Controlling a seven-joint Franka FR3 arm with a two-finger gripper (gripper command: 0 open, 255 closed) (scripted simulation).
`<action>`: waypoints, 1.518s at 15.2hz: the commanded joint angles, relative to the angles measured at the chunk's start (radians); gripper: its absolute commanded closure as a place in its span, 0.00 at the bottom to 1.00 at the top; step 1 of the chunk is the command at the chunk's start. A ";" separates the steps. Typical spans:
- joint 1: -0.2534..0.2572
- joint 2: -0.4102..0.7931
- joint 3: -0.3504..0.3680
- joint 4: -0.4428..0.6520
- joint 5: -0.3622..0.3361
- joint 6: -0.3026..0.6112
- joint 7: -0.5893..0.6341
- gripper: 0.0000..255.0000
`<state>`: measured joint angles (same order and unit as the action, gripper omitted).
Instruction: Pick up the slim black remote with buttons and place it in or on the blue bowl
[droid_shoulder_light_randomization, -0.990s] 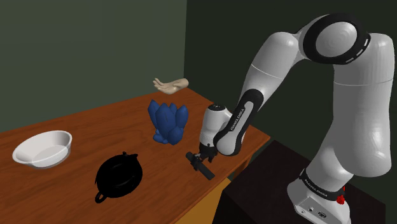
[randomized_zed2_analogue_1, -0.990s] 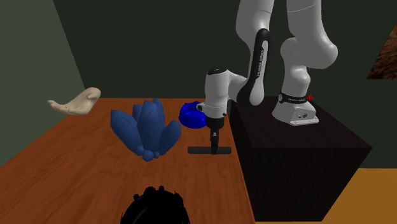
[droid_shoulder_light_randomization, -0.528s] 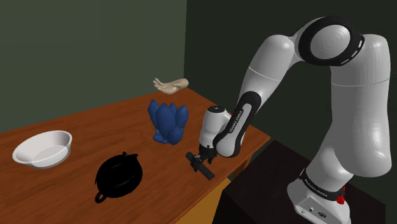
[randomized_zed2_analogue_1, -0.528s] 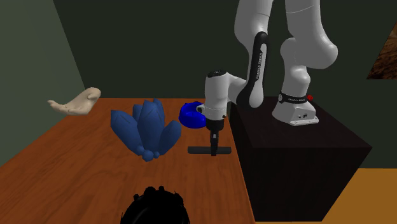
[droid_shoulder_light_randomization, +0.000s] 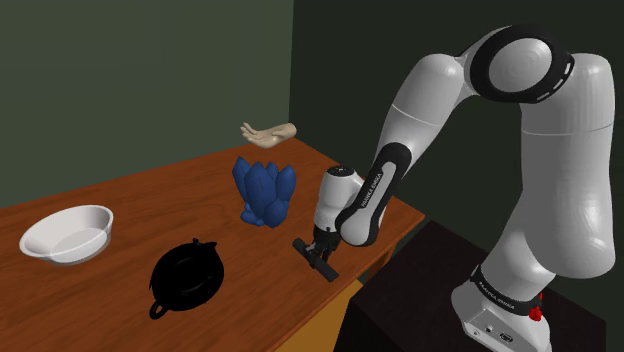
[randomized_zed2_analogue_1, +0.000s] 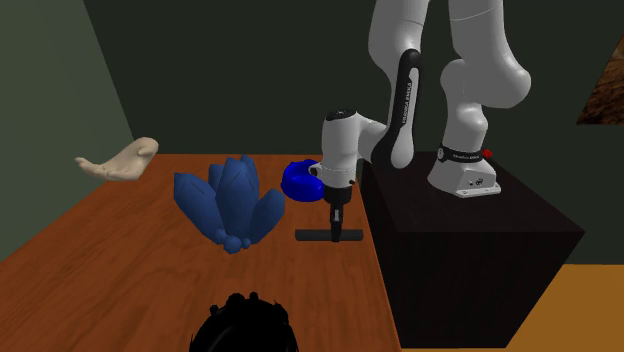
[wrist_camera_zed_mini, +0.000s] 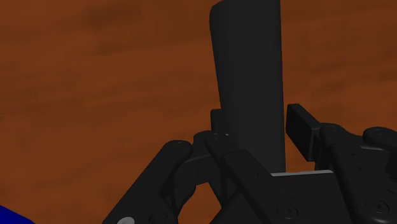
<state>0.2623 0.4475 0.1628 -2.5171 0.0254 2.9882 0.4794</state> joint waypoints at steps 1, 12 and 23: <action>0.002 0.007 0.003 0.004 -0.001 0.004 -0.001 1.00; -0.026 -0.126 0.039 -0.029 0.025 -0.096 -0.010 1.00; -0.054 -0.302 0.078 -0.051 0.078 -0.248 -0.039 1.00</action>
<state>0.2105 0.1627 0.2384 -2.5656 0.0978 2.7547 0.4453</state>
